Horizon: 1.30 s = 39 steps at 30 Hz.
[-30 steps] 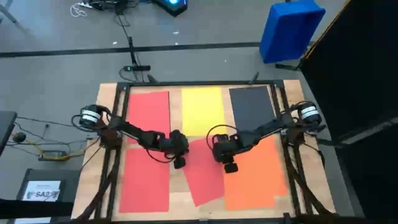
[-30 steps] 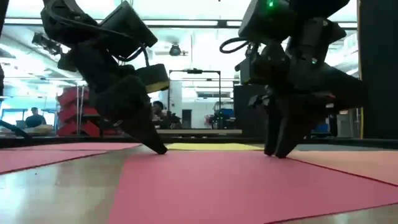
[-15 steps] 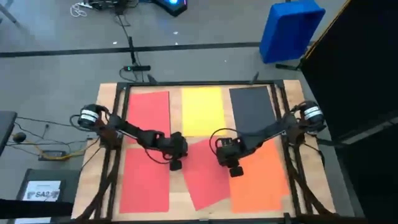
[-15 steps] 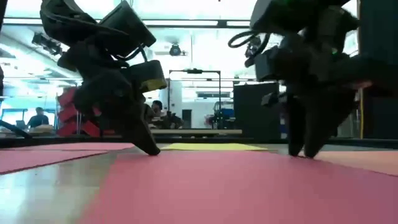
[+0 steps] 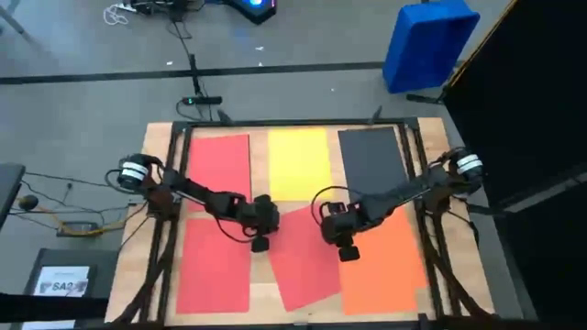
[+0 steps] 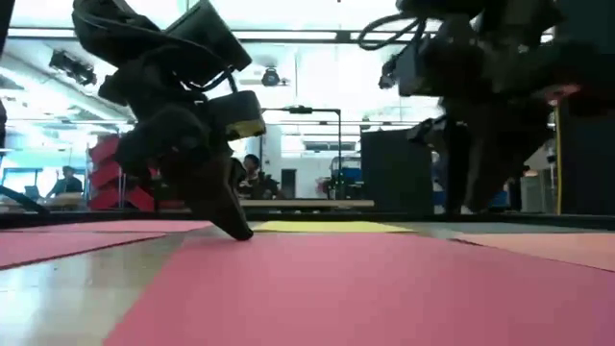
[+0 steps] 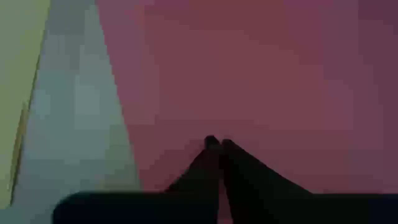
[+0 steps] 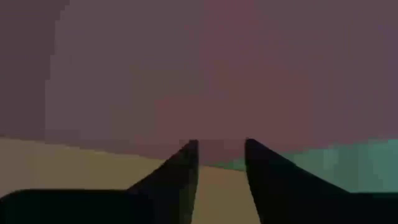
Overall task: Organize paper
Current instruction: Stack the orange paper on top of the orange paper
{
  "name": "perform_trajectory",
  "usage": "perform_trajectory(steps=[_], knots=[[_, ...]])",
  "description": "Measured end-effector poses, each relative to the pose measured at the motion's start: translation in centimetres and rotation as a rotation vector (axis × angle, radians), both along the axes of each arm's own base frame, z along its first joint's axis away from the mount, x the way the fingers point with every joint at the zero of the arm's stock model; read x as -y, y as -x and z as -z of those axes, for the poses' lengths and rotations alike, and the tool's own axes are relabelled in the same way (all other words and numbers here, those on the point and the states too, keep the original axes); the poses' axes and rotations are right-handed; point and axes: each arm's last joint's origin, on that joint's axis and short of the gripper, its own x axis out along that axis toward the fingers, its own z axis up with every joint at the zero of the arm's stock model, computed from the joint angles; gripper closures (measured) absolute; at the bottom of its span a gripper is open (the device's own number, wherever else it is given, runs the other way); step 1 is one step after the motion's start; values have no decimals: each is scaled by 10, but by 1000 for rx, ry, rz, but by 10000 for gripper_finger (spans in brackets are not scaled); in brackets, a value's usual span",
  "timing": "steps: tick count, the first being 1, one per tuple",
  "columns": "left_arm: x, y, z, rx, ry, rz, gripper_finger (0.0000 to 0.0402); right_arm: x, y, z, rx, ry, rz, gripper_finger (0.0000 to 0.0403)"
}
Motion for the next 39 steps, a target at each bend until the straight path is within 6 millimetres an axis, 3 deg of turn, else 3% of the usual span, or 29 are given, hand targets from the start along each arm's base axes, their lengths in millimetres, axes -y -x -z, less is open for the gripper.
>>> perform_trajectory(steps=[8, 21, 27, 32, 39], knots=[[2, -10, -16, -73, -9, 2, 402, -32, 19, 0, -12, -35, 27, 298], [30, -30, -44, 82, 36, 27, 402, -74, 45, 5, 26, -42, 62, 298], [62, -37, -29, 151, 103, 50, 402, -87, 35, 7, 143, -106, 52, 298], [88, -39, -3, 143, 159, 62, 402, -90, 32, 21, 115, -83, 49, 298], [96, -33, 7, 52, 179, 136, 402, -91, 33, 24, 110, -60, 17, 298]])
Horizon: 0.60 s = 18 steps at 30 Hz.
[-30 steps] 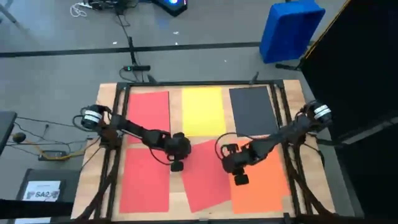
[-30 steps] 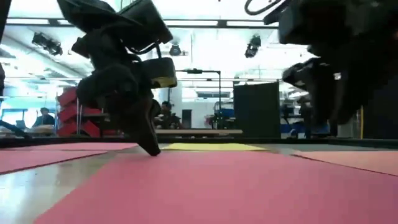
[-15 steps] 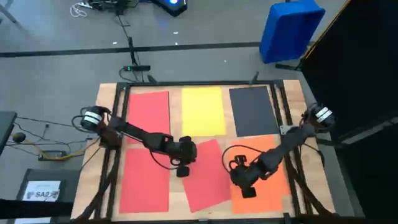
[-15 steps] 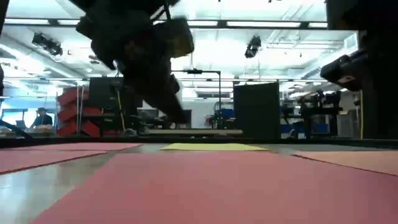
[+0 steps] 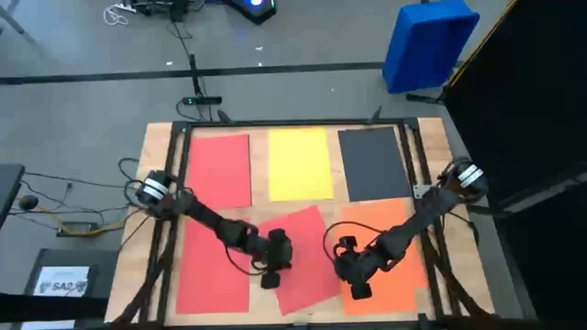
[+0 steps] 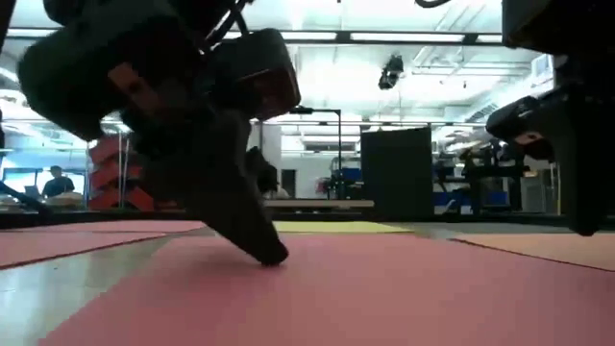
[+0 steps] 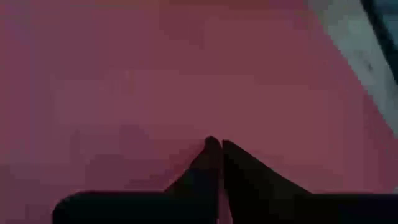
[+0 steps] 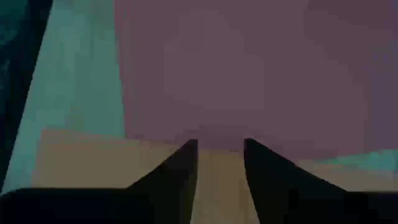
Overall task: Organize paper
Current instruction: Stack the orange paper on top of the orange paper
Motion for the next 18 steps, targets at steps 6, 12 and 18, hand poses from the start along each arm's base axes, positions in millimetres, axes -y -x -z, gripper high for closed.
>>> perform_trajectory(steps=[6, 12, 18], knots=[[-9, 3, 3, -60, -43, 163, 402, 7, -2, 1, -16, 39, -19, 298], [-25, 0, 2, -67, -42, 175, 402, 18, -10, 1, -8, 43, 1, 298], [-39, 0, -13, -38, -94, 92, 402, 25, -15, 1, -7, 46, 10, 298]])
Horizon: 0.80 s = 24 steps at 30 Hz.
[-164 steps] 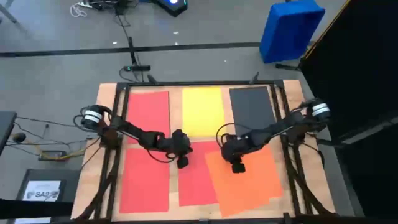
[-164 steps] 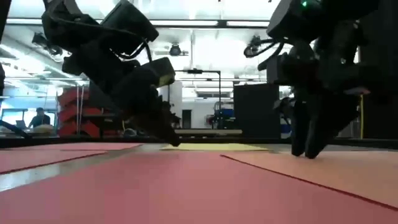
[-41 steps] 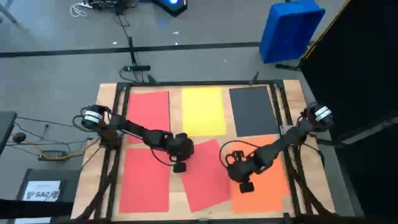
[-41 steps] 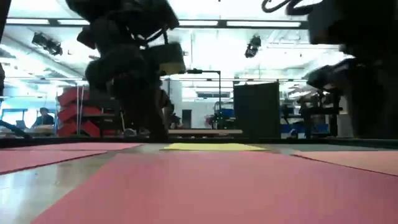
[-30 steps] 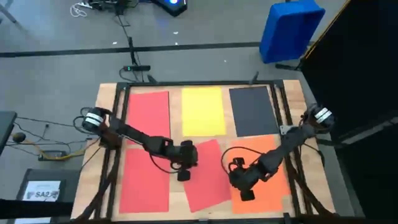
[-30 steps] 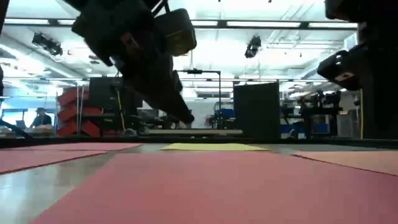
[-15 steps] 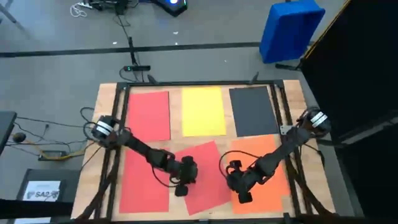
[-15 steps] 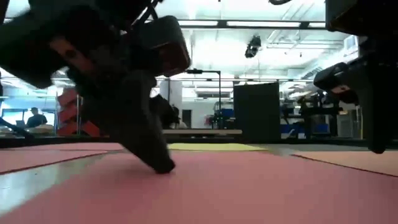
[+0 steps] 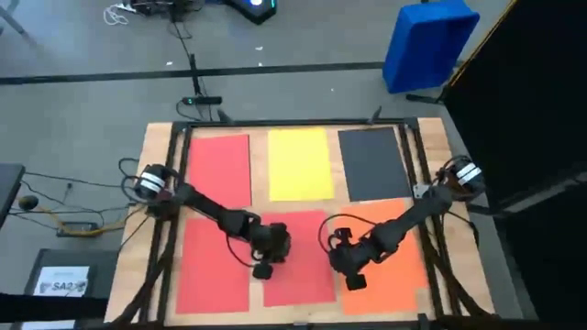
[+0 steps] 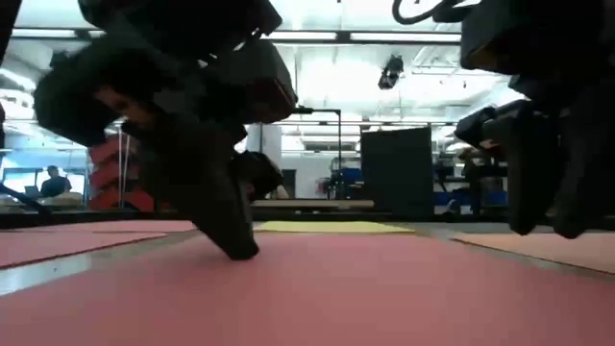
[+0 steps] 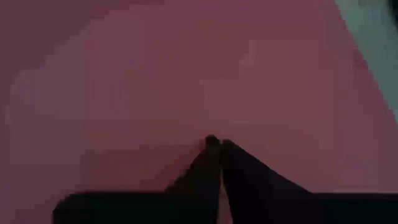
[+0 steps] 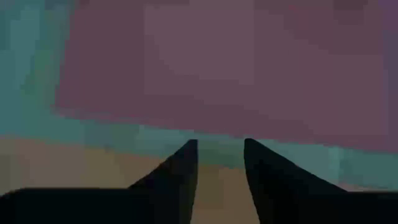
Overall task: Organize paper
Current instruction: Stack the orange paper on top of the orange paper
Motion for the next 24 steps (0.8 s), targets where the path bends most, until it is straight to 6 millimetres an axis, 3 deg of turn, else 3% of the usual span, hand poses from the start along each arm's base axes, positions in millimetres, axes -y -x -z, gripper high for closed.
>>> perform_trajectory(steps=[8, 24], knots=[[-3, 4, -1, -39, -45, -30, 402, 1, -2, 2, 4, 14, -6, 298], [8, 6, -6, -61, 56, 20, 389, 12, -7, 3, -1, 37, 10, 298]])
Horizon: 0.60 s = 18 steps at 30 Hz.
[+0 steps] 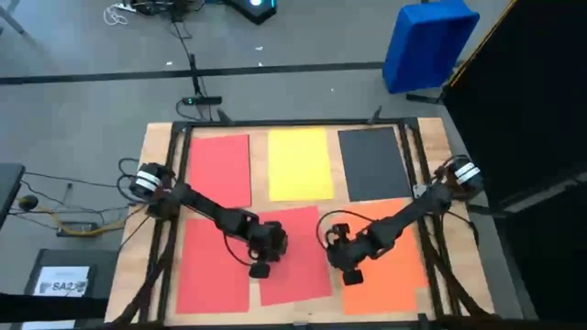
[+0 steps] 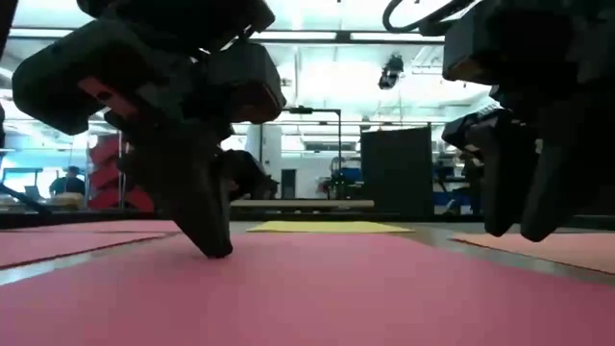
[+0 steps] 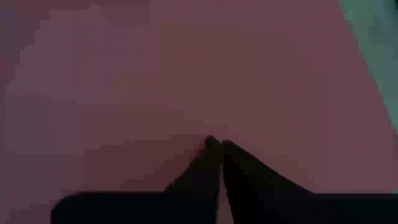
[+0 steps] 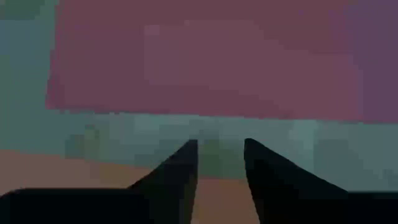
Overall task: Organize paper
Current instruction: Stack the orange paper on top of the orange paper
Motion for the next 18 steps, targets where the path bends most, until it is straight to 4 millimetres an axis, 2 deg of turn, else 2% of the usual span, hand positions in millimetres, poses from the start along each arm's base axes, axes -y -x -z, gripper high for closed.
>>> perform_trajectory(steps=[10, 18], knots=[[2, -13, -24, -6, -76, -18, 322, 1, -3, -1, 22, -15, -1, 298], [1, -17, -27, 50, -127, -108, 310, 3, 9, 13, -40, -38, 9, 298]])
